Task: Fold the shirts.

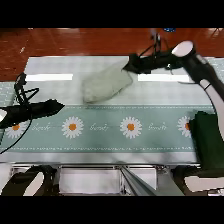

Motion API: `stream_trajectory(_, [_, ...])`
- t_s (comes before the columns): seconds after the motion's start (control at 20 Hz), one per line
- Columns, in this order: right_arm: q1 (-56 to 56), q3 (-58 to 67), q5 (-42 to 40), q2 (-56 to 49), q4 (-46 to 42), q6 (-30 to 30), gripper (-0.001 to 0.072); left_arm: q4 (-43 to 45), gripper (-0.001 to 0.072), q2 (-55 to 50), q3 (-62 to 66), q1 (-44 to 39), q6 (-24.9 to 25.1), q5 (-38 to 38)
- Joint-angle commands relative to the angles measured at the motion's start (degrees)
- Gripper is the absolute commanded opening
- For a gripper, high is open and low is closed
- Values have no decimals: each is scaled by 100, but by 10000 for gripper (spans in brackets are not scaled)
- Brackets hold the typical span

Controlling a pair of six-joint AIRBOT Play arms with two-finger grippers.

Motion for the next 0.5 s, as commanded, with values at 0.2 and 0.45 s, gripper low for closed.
stream_trajectory(0.2, [-1263, 1952, 1178, 461, -1191, 1440, 25, 2, 17, -31, 4, -2, 2, -9])
stream_trajectory(0.45, [-2754, 1952, 2098, 1320, -1237, 1757, 25, 2, 18, -31, 4, -2, 4, 4])
